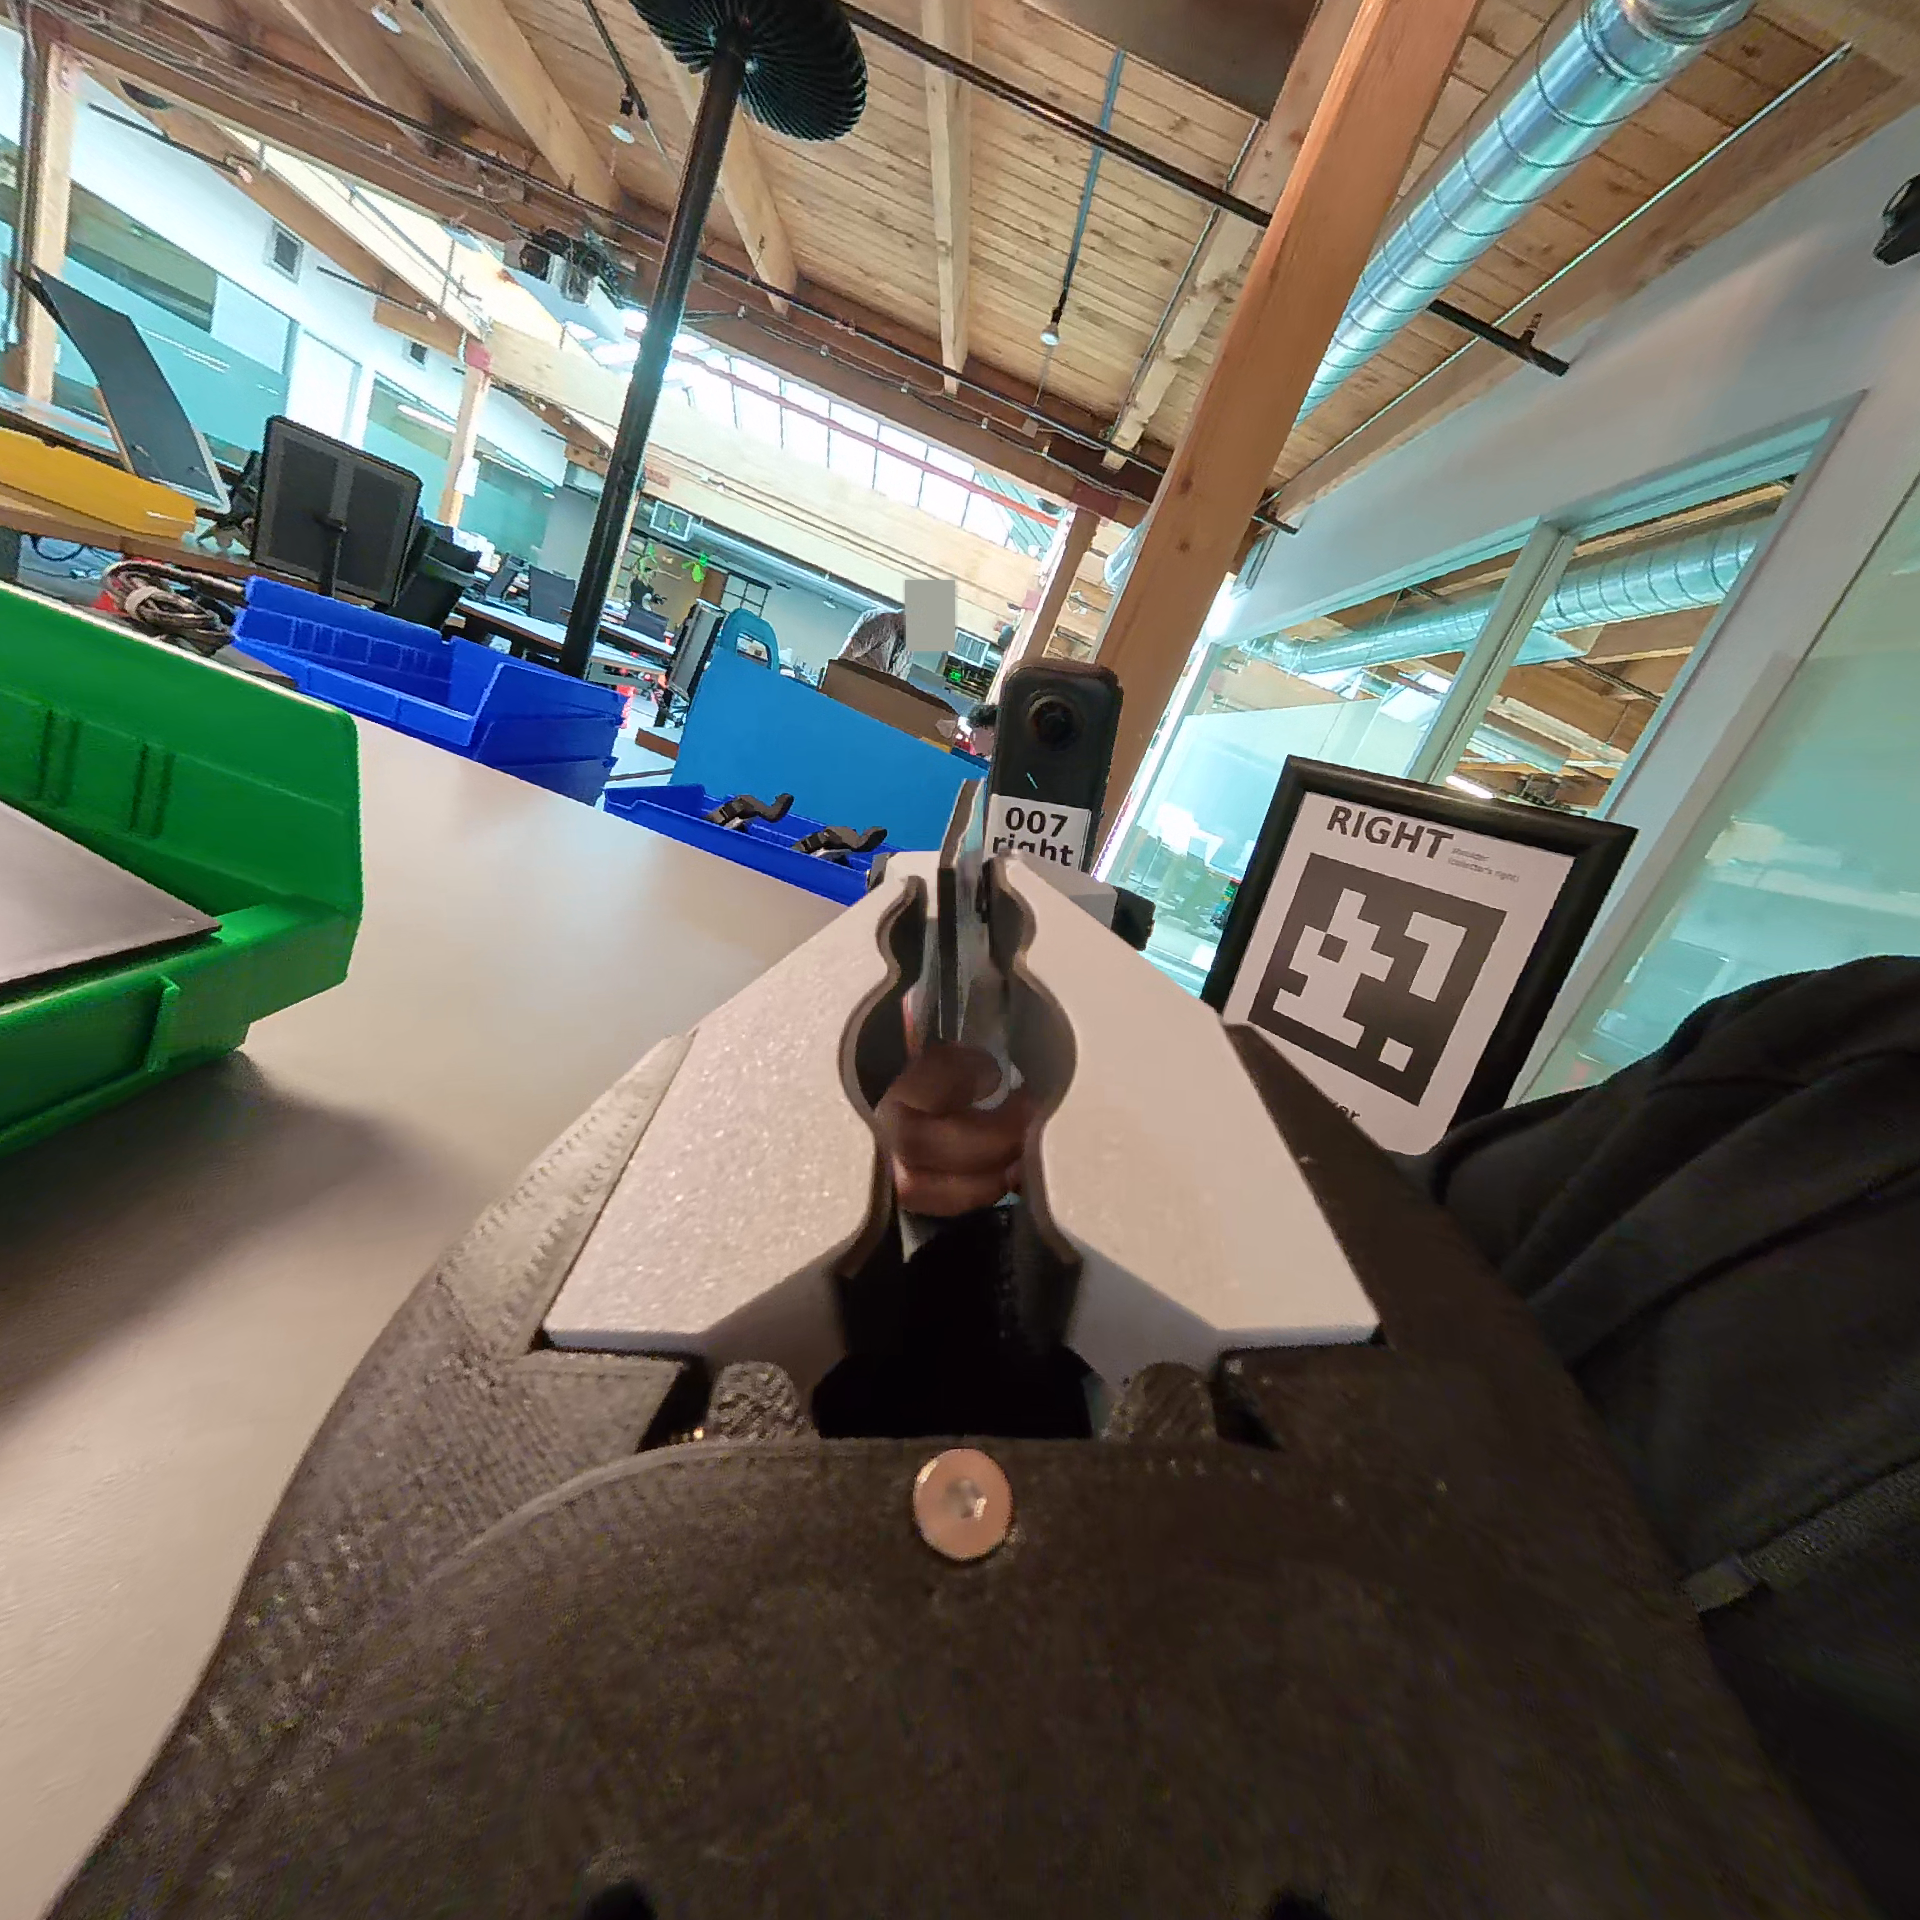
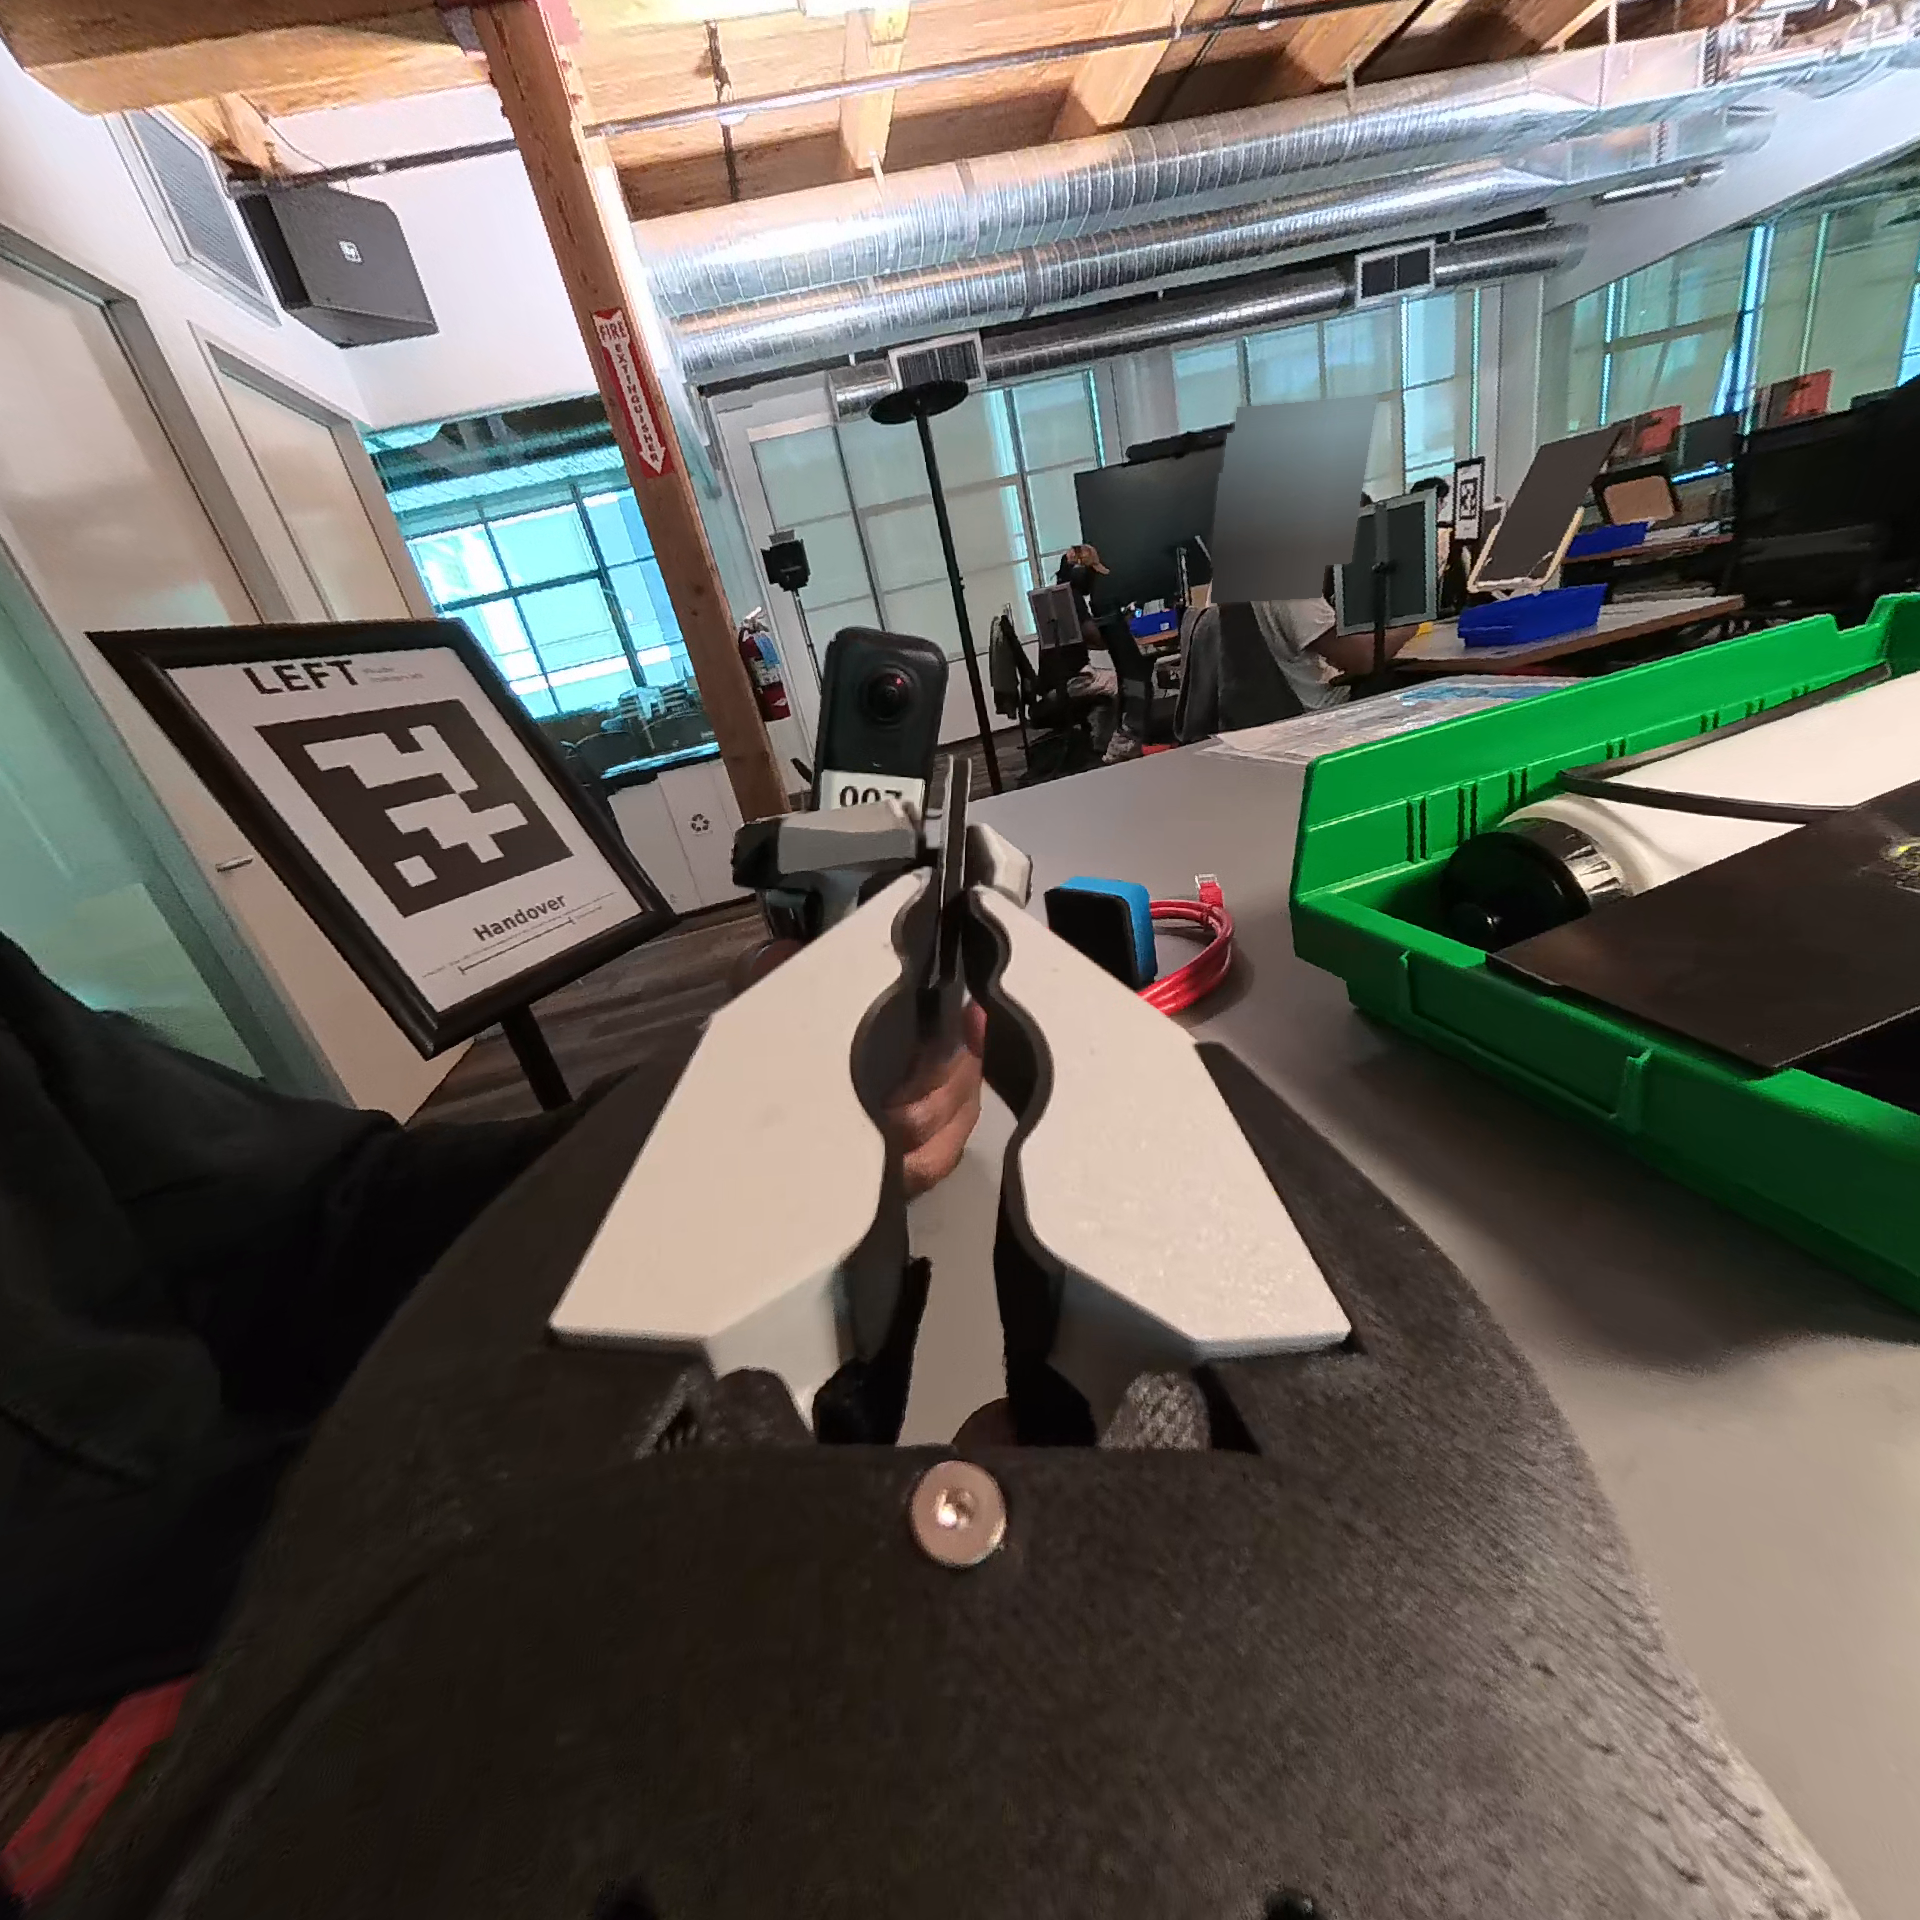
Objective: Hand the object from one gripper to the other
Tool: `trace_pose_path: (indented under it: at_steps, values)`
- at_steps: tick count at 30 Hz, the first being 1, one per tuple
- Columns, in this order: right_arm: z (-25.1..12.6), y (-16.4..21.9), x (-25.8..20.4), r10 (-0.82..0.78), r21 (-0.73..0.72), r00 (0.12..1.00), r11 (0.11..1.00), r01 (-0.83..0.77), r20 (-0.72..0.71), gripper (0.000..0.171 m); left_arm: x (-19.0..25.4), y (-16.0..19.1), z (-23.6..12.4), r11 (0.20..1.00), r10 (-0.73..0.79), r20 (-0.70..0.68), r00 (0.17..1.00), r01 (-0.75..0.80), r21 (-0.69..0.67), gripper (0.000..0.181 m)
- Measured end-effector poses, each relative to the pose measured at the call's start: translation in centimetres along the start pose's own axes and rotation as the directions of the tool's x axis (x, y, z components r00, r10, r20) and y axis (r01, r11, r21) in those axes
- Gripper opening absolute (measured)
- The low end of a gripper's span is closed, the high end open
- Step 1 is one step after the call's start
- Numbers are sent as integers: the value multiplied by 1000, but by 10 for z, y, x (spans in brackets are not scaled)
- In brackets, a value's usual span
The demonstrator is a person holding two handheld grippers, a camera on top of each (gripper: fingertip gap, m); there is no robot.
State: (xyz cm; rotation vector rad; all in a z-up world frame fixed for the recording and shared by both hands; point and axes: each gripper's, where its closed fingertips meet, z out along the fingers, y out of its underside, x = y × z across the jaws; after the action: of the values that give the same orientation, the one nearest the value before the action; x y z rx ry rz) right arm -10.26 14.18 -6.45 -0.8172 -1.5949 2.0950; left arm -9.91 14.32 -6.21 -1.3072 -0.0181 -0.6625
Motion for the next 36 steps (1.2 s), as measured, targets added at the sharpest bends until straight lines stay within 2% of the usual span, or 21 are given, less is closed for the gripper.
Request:
trace_pose_path:
  at_steps: [1, 6, 8, 10, 11, 14, 16, 18, 19, 25, 28, 32, 34, 36]
  values:
    - [-1, -2, 1, 5, 14, 1000, 1000, -5, -2, 4, 0, 1, 1, 1000, -4, -1, 1000, 4, -5, 14]
    - [-3, -8, 4, 32, 66, 999, 997, -31, -5, 4, -2, 2, 2, 1000, -18, 3, 1000, 18, -15, 15]
    - [-3, -8, 2, 28, 65, 1000, 997, -28, 3, 4, 0, 3, 2, 1000, -14, -4, 1000, 14, -17, 6]
    - [-3, -8, 1, 23, 66, 1000, 998, -23, 7, 5, 2, 3, 2, 1000, -6, -12, 1000, 5, -17, 4]
    - [-3, -8, 1, 23, 67, 1000, 997, -24, 7, 8, 3, 3, 2, 1000, -1, -17, 1000, 1, -19, 4]
    - [-3, -8, 3, 36, 65, 999, 997, -36, -2, 30, 8, 6, 3, 999, 11, -43, 999, -13, -38, 5]
    - [-3, -7, 1, 38, 56, 999, 998, -38, 10, 25, 11, 9, 4, 998, 22, -55, 998, -26, -58, 4]
    - [-2, -6, -4, 15, 51, 999, 999, -16, 32, 6, 10, 11, 6, 997, 19, -46, 999, -22, -75, 4]
    - [-2, -6, -5, 0, 50, 1000, 999, -2, 27, 5, 9, 11, 6, 997, 13, -37, 999, -15, -77, 4]
    - [-2, -10, -2, -2, 86, 1000, 996, 1, 9, 5, 8, 11, 6, 997, 0, -34, 999, -2, -74, 13]
    - [-2, -11, -6, -5, 97, 1000, 995, 2, 30, 5, 10, 16, 8, 994, 13, -38, 999, -17, -104, 4]
    - [-2, -12, -7, -20, 107, 999, 994, 17, 31, 6, 13, 16, 8, 994, 21, -53, 998, -26, -106, 4]
    - [-3, -16, -6, -14, 128, 1000, 992, 11, 18, 16, 15, 18, 9, 992, 33, -62, 998, -40, -118, 4]
    - [-4, -16, -6, 4, 126, 1000, 992, -8, 31, 16, 18, 22, 11, 988, 53, -68, 996, -62, -141, 4]
